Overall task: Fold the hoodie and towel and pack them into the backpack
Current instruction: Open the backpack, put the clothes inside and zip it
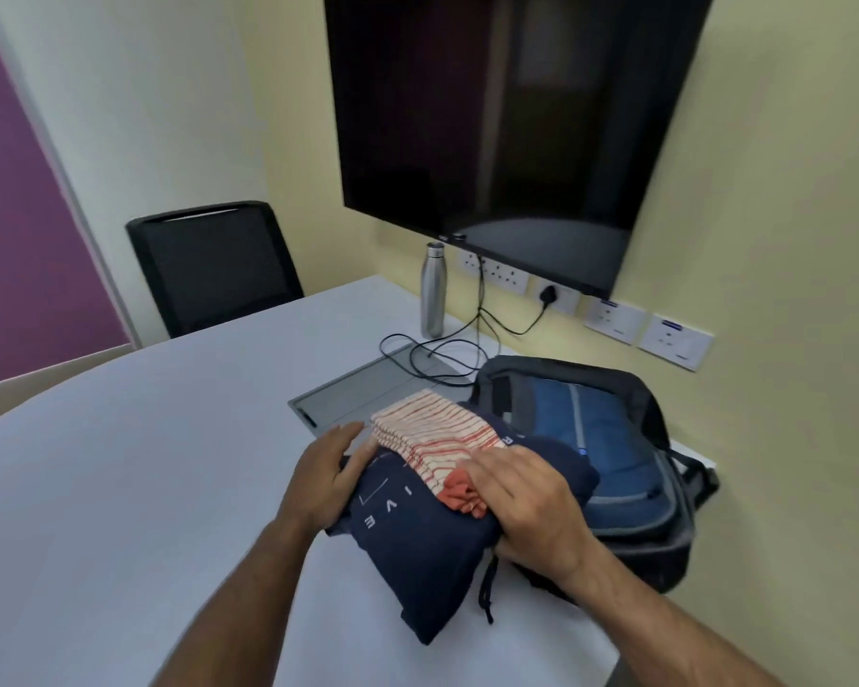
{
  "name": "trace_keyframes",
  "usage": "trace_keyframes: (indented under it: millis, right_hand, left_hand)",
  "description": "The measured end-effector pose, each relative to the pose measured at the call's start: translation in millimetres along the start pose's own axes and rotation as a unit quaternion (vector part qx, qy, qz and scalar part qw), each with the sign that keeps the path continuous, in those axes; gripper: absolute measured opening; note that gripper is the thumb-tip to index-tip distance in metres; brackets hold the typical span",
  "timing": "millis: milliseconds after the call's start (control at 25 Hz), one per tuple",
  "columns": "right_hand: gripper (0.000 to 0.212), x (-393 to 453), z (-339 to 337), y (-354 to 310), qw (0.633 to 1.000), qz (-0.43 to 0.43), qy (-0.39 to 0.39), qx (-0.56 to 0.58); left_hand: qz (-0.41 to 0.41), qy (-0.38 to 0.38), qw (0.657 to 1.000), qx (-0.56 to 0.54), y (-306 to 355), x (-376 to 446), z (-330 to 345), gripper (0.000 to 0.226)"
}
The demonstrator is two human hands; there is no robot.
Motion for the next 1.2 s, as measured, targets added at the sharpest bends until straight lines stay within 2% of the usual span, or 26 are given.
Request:
trace_keyframes:
  millis: [120,360,440,640,760,880,1000,1200]
  right_hand:
    - [0.039,-4,-51,36,0.997,0.026,0.031,-0.062]
    - [0.045,-52,-128,102,0.983,0.081,0.024,-0.164]
    - [0.047,-77,-145,120,0.978,0.108,0.009,-0.179]
    - [0.052,-142,-174,151,0.963,0.176,-0.028,-0.203]
    - [0.053,-173,-191,160,0.954,0.205,-0.036,-0.214]
    - [0.053,-194,-204,163,0.947,0.230,-0.043,-0.221]
    - [0.050,-211,-219,165,0.941,0.252,-0.032,-0.225]
    - [0.049,-226,-232,163,0.928,0.274,-0.014,-0.252]
  left_hand:
    - [0.025,0.027,0.999,-0.019,42,22,20,0.074]
    - [0.115,-0.003,0.992,-0.050,117,40,93,0.046]
    - [0.141,-0.041,0.988,-0.055,131,35,126,0.043]
    - [0.146,-0.138,0.978,0.050,147,7,201,0.068]
    - [0.201,-0.217,0.947,0.124,160,-10,231,0.068]
    - [0.219,-0.285,0.909,0.212,162,-19,252,0.073]
    - [0.238,-0.293,0.888,0.262,165,-19,264,0.057]
    - [0.278,-0.221,0.909,0.220,186,0,253,0.014]
Point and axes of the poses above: each hand's wrist, its own x-axis towards the middle knuckle, its own z-axis out of the palm, y = z × x, the point moved 4 cm from there along x, towards the middle knuckle, and after that the axes turned 7 degrees about y, right-handed, at the moved point
